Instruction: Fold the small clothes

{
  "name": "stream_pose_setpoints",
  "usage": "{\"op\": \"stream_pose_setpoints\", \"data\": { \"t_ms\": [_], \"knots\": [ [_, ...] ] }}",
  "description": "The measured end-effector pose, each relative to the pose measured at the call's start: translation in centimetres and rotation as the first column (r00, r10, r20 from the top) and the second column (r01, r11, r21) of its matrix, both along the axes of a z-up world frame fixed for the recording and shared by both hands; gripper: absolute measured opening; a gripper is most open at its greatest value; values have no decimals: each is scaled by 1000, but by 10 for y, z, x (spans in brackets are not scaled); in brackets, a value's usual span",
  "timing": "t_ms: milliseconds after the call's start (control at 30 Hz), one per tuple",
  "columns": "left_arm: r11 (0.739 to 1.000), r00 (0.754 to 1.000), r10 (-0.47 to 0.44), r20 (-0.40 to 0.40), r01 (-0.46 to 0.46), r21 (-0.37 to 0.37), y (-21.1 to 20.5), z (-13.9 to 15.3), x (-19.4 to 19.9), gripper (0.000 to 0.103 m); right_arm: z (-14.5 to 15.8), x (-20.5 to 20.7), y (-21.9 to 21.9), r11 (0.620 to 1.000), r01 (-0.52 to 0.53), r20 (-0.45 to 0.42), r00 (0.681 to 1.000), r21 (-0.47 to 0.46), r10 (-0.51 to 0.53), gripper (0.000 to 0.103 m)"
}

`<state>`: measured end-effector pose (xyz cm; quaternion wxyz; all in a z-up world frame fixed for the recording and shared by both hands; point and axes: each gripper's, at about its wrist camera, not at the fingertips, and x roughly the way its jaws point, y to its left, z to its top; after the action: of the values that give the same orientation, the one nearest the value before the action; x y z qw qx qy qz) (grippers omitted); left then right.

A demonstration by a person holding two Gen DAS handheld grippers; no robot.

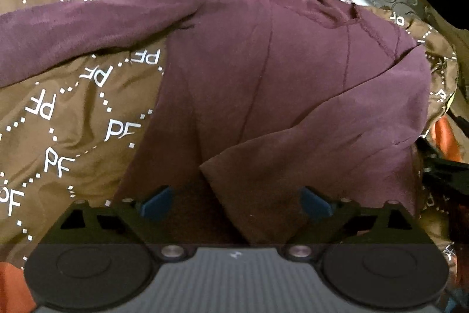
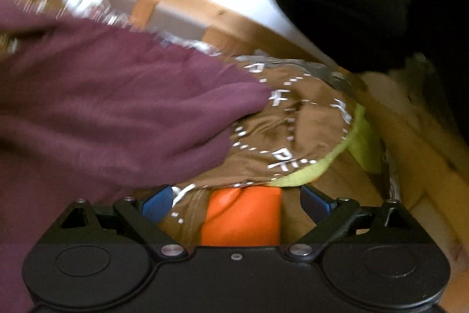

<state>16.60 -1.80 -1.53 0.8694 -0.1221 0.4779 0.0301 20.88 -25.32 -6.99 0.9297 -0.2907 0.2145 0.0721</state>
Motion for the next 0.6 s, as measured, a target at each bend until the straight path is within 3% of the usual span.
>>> {"op": "stream_pose_setpoints", "data": {
  "t_ms": [100, 267, 433, 533, 600],
  "knots": [
    [1000, 1000, -2, 9, 2, 9, -4, 1, -1, 98, -11, 1, 12, 999, -17, 29, 999, -48, 18, 94],
    [1000, 1000, -2, -21, 2, 24, -8, -6, 2, 99, -23, -1, 29, 992, -44, 154, 986, -120, 62, 91],
    [999, 997, -1, -79, 5, 53, -14, -18, 6, 98, -27, -4, 35, 975, -74, 240, 963, -208, 125, 79],
    [998, 997, -22, -69, 26, 61, -19, -15, 5, 98, -30, -4, 37, 963, -95, 249, 955, -254, 160, 55],
    [997, 997, -41, -59, 45, 61, -21, -13, 4, 98, -29, -4, 38, 961, -91, 232, 960, -259, 154, 16]
  ]
}}
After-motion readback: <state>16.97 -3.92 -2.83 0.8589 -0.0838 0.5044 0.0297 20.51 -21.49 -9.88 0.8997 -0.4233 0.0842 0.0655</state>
